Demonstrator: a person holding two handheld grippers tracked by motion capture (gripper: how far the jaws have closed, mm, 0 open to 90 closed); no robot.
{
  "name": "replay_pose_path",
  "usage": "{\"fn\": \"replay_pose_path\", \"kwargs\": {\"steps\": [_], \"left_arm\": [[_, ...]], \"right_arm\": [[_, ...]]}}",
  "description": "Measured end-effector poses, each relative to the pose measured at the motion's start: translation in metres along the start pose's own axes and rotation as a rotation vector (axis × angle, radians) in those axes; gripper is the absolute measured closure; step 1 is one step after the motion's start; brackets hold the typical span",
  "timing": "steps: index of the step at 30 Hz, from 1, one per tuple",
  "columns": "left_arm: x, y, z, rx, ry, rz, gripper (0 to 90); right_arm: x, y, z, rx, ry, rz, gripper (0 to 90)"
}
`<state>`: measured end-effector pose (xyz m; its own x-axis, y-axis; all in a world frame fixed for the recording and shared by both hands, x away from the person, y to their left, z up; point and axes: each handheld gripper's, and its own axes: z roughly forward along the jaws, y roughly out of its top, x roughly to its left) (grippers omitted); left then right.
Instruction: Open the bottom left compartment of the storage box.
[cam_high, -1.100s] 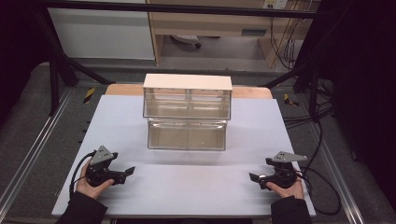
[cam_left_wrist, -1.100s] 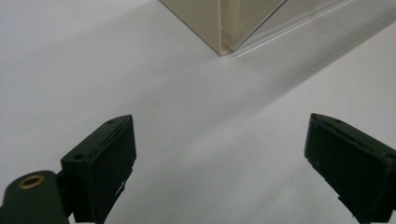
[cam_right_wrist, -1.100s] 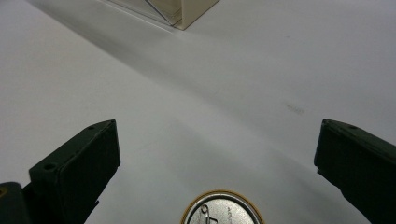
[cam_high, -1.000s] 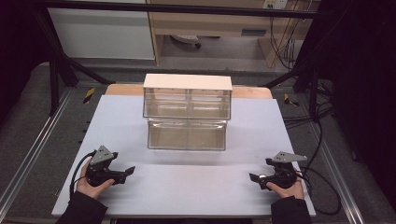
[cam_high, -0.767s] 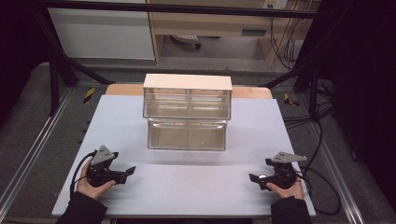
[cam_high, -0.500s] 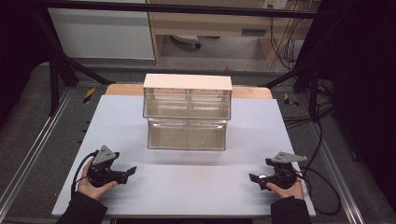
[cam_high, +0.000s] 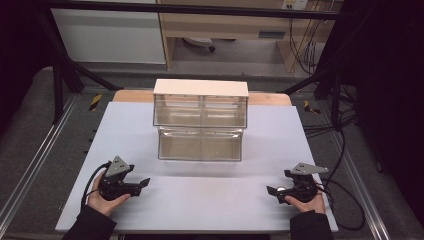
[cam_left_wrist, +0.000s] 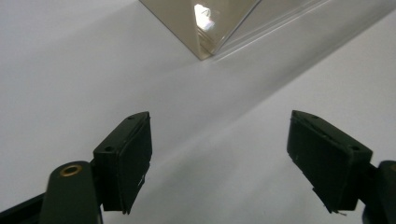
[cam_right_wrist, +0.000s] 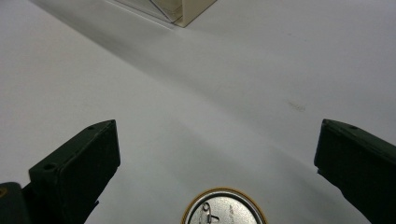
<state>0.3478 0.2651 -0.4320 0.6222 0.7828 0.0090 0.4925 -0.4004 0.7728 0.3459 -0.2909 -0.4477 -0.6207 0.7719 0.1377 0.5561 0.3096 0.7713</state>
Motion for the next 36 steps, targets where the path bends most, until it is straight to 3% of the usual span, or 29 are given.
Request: {"fn": "replay_pose_path", "kwargs": {"steps": [6,17,21,36], "left_arm": [[-0.007,0.003,0.002,0.002,-0.004,0.013,27.9],[-0.024,0.012,0.004,-0.016,-0.010,0.034,50.1],[-0.030,0.016,0.005,-0.028,-0.008,0.034,61.3],[-0.040,0.032,0.011,-0.032,-0.004,0.023,86.0]], "right_arm": [[0.000,0.000,0.000,-0.001,-0.004,-0.004,1.0],[0.000,0.000,0.000,0.003,-0.007,-0.001,0.9],[0.000,0.000,0.000,0.002,-0.008,-0.002,1.0],[0.001,0.000,0.001,0.001,-0.008,0.000,1.0]]}}
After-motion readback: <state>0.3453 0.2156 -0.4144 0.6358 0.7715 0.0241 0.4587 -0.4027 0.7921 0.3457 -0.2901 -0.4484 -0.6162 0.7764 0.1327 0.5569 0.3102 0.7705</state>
